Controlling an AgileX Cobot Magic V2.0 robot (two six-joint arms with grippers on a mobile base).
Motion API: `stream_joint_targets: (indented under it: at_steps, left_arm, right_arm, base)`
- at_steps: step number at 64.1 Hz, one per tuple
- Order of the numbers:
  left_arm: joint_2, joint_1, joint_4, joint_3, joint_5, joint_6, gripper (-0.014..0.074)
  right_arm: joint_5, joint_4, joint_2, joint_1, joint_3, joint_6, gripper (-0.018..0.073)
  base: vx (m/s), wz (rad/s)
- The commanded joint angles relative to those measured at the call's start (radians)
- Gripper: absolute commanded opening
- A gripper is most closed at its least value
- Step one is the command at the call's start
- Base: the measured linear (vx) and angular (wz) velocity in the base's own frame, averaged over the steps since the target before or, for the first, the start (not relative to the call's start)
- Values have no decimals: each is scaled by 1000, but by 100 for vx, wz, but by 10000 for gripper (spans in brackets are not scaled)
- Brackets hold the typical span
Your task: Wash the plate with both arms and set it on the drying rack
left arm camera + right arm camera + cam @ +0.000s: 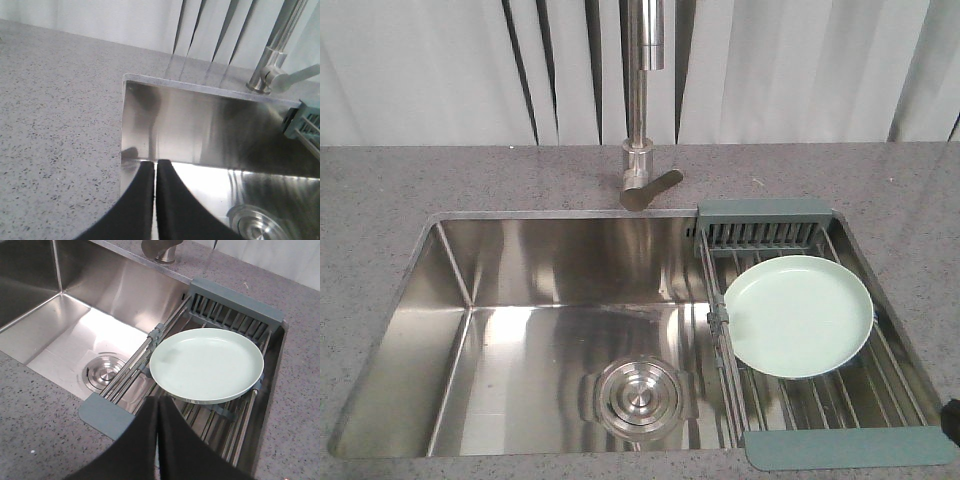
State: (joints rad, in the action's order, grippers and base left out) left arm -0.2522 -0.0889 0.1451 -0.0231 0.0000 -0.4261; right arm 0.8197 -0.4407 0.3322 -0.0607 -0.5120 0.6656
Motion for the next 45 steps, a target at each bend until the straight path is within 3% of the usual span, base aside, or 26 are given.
stream_joint_targets:
  at_steps: [1, 16, 21, 45]
  left_arm:
    - [43, 0, 1, -30, -46, 75, -6]
    - [284, 1, -55, -30, 42, 228, -6]
    - [276, 1, -51, -30, 49, 267, -6]
    - [280, 1, -69, -29, 55, 272, -6]
  right_arm:
    - [-56, -23, 8, 4, -26, 2, -3]
    - [-56, -23, 8, 4, -26, 2, -3]
    - [-52, -23, 8, 4, -26, 2, -3]
    - [-41, -23, 8, 4, -26, 2, -3]
  base:
    - [0, 0]
    - [0, 0]
    - [0, 0]
    - [0, 0]
